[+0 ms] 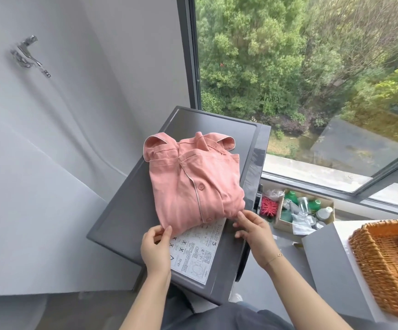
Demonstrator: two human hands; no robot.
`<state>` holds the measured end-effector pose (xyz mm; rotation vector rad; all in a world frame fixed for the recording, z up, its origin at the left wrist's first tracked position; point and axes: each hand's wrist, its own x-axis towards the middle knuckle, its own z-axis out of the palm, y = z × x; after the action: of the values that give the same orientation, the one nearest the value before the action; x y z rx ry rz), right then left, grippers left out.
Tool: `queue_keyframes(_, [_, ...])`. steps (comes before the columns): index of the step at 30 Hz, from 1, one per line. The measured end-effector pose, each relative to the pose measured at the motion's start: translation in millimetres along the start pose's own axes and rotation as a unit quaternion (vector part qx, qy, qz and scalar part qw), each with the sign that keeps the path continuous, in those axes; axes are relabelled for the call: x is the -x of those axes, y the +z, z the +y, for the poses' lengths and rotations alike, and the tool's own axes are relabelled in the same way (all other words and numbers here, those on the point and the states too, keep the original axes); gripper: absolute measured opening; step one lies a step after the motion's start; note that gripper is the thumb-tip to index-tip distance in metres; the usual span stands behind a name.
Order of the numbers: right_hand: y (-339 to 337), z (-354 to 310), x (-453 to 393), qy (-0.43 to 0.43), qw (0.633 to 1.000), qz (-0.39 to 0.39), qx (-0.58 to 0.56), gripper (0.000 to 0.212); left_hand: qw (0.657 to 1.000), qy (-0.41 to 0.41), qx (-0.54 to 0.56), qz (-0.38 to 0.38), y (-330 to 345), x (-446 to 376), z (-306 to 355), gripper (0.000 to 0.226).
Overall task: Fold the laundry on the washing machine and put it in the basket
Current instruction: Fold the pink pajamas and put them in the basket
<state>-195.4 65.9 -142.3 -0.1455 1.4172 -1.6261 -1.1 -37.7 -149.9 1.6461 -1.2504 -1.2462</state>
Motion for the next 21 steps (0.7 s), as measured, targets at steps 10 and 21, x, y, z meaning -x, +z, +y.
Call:
queue_keyframes(10, [-5,-32,-9,-0.06,0.995,0.037,-0.076,0.016,0.95,-0.026,0.307,-0.058,-14,-23,40,0.016])
queue_keyframes(21, [-5,-12,3,0.044,0.994,0.007,0.1,0.012,0.979,-0.086,0.047,-0.18,-38,-22,19,0.014])
